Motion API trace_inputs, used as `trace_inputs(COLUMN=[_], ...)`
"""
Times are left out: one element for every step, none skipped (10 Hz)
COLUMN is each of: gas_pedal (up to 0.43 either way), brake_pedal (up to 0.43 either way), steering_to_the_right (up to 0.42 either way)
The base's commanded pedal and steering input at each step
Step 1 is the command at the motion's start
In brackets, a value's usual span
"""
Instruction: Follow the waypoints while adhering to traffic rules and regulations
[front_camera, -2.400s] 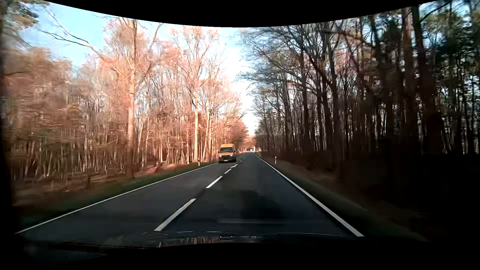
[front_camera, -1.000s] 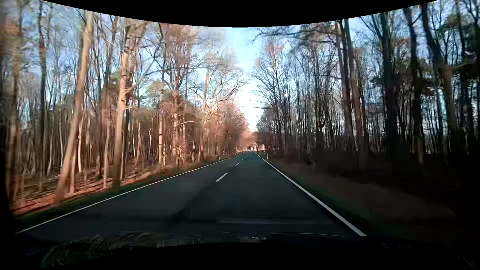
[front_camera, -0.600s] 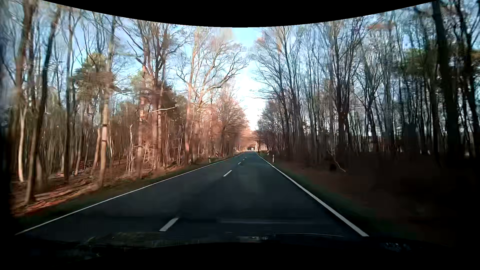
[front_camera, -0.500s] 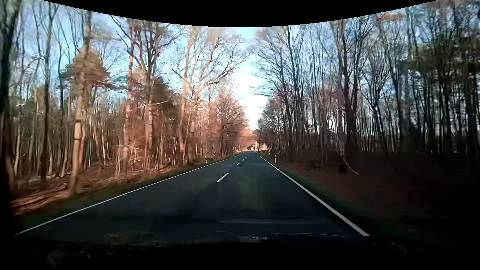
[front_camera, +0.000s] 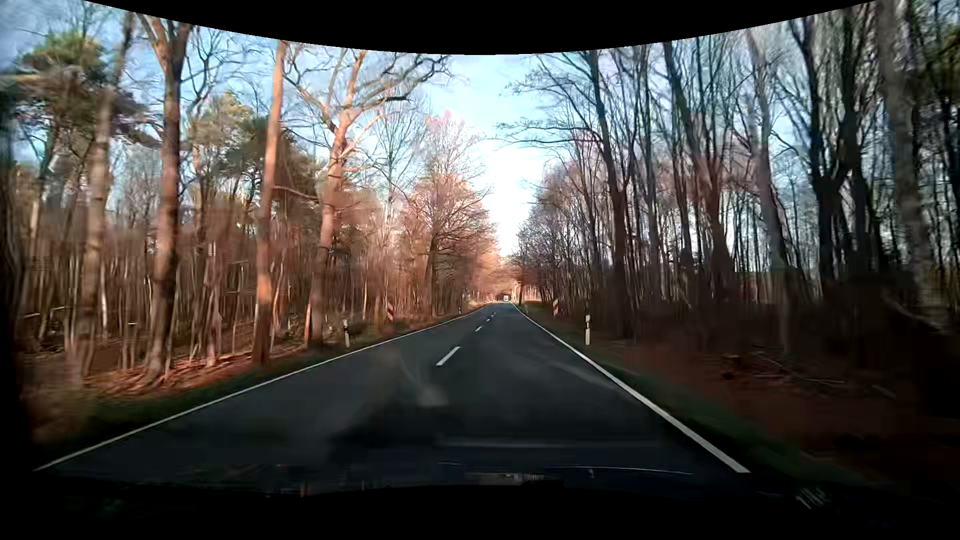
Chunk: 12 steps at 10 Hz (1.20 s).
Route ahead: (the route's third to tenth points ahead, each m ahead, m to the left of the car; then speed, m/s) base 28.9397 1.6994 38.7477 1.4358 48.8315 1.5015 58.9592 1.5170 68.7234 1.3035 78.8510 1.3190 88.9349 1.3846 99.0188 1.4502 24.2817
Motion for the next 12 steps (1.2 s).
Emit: trace_inputs(gas_pedal=[0.169, 0.169, 0.169, 0.169, 0.169, 0.169, 0.169, 0.169, 0.169, 0.169, 0.177, 0.177], brake_pedal=[0.0, 0.0, 0.0, 0.0, 0.0, 0.0, 0.0, 0.0, 0.0, 0.0, 0.0, 0.0], steering_to_the_right=[-0.001, -0.001, 0.0, 0.0, -0.001, -0.001, 0.0, -0.001, -0.001, 0.0, -0.001, -0.001])
